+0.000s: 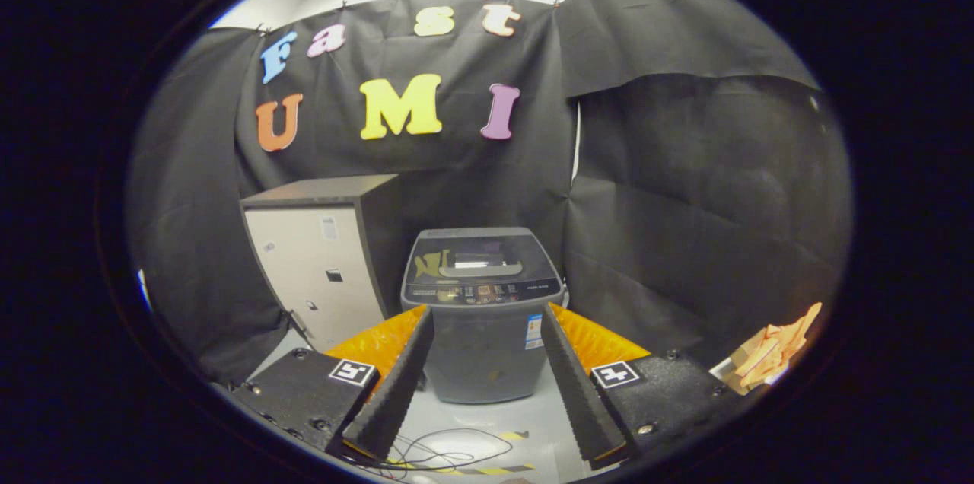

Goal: Put the clothes into the washing machine and then close the washing machine lid.

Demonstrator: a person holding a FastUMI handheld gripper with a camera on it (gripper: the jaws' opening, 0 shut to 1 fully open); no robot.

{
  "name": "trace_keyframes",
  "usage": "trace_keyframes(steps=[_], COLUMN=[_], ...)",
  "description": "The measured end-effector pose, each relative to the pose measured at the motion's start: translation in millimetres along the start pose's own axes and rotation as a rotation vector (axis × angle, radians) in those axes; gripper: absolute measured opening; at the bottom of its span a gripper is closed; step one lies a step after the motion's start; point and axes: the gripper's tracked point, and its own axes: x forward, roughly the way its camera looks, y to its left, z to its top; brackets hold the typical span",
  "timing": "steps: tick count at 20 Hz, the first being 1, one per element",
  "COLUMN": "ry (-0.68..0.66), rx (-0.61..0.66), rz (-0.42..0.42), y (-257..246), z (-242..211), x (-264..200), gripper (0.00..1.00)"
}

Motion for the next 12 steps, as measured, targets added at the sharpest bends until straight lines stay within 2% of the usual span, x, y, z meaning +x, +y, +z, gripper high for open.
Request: trace_keyframes(steps=[6,12], ry=[-0.014,-0.056], rx=[-0.031,-0.019], rz=[0.041,0.037], y=[-4,-7], z=[-1,17], x=[-48,-65], gripper=[0.89,0.89])
